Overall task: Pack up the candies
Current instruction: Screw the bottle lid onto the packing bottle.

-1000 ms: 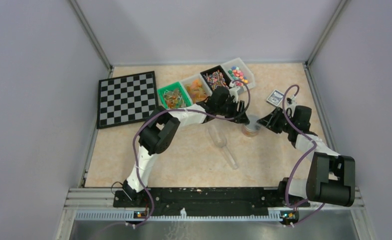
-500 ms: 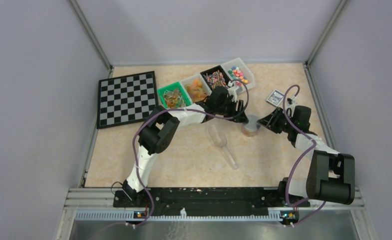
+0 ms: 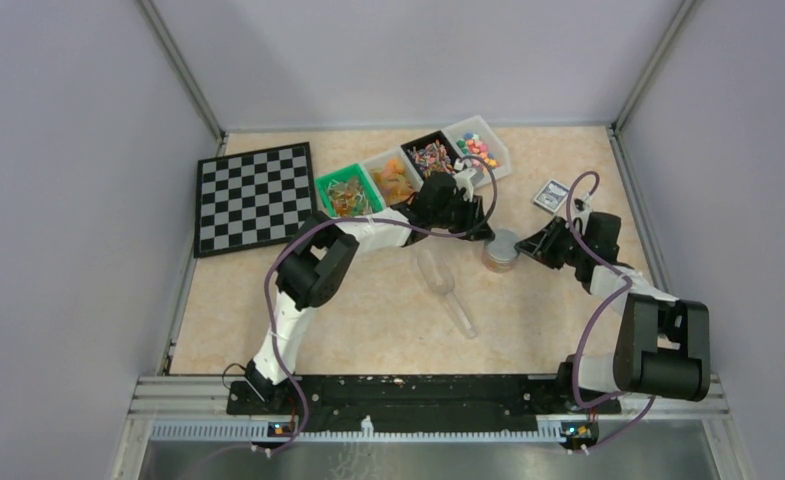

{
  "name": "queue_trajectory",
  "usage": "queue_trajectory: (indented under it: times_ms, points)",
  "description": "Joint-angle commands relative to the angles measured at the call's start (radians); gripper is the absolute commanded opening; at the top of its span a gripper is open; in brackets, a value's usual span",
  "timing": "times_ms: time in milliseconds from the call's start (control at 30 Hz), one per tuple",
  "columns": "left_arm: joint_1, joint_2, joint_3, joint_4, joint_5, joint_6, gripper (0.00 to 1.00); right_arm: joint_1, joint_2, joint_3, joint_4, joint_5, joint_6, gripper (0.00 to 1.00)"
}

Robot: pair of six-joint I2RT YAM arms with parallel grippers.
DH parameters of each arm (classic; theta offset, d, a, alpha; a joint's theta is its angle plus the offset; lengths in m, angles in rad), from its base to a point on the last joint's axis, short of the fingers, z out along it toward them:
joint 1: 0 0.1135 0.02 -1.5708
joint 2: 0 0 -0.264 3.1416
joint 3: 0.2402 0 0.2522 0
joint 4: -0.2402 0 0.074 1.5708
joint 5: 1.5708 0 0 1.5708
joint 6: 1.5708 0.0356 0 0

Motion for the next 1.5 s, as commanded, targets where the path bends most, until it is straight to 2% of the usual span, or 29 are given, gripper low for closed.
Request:
queue_trajectory:
  times_ms: [0, 133, 333, 733, 800, 867, 1000, 1233, 1467]
  points:
    - [0.007, 0.008, -0.040, -0.061, -0.079, 0.015, 0.36, -0.008, 0.017, 0.020, 0.006, 0.014, -0.006, 0.27]
    - [0.008, 0.032, -0.039, -0.081, -0.034, 0.004, 0.36, -0.008, 0.031, -0.022, 0.048, 0.027, 0.013, 0.25]
    - [0.008, 0.018, -0.085, -0.053, -0.039, 0.009, 0.34, -0.009, 0.070, -0.043, 0.050, 0.027, 0.012, 0.22]
    - [0.006, 0.010, -0.091, -0.057, 0.007, -0.003, 0.34, -0.008, 0.003, -0.012, 0.074, -0.025, 0.029, 0.21]
    - [0.006, 0.006, -0.100, -0.052, 0.009, -0.013, 0.34, -0.008, -0.010, -0.024, 0.097, -0.055, 0.055, 0.26]
    - [0.006, 0.001, -0.108, -0.033, 0.015, -0.023, 0.33, -0.008, -0.025, -0.027, 0.093, -0.069, 0.066, 0.35]
    - [0.006, 0.000, -0.100, -0.032, 0.017, -0.029, 0.33, -0.008, -0.061, -0.022, 0.054, -0.101, 0.067, 0.38]
    - [0.006, 0.000, -0.095, -0.021, 0.015, -0.041, 0.32, 0.000, -0.061, -0.050, 0.030, -0.162, 0.039, 0.32]
    - [0.006, 0.009, -0.118, 0.006, 0.021, -0.060, 0.32, 0.000, -0.040, -0.100, 0.048, -0.130, 0.040, 0.21]
